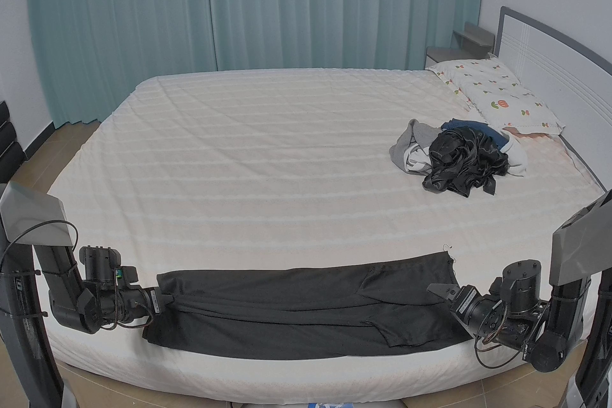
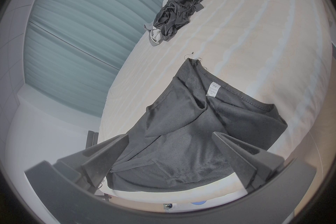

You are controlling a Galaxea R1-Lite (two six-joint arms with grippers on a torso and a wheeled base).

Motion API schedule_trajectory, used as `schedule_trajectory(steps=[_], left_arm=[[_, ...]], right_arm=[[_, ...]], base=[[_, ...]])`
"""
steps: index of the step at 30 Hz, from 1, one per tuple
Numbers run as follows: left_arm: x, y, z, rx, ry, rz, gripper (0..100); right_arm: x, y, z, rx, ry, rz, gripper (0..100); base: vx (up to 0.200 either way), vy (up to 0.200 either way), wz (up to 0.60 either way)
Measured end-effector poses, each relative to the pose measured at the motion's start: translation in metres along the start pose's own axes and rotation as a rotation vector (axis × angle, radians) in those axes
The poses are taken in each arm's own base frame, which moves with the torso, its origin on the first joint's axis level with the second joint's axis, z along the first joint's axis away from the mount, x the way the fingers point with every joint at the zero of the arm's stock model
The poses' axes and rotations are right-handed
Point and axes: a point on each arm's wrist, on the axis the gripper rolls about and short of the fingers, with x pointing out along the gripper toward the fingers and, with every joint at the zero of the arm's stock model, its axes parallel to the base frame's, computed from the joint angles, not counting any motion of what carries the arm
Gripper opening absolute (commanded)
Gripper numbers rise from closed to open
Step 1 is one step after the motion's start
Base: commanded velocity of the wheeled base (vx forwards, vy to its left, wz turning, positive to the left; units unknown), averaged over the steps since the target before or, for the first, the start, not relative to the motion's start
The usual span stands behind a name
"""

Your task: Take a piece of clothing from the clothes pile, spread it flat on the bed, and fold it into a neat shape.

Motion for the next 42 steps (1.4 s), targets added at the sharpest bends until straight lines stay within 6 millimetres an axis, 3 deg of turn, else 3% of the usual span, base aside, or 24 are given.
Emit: schedule_trajectory(steps=[7,27,42], left_arm=[[-0.001,0.000,0.001,-0.030,-0.005,-0.001,0],[-0.003,-0.011,0.018,-0.139,-0.115,-0.036,0],[-0.010,-0.051,0.018,-0.098,-0.142,-0.032,0]], right_arm=[[0.000,0.000,0.001,0.001,-0.006,0.000,100],[0.001,0.003,0.004,0.001,-0.019,0.015,100],[0.001,0.001,0.008,0.010,-0.033,0.010,100]], base=[[-0.171,0.000,0.00],[0.000,0.000,0.00],[0.000,-0.200,0.00]])
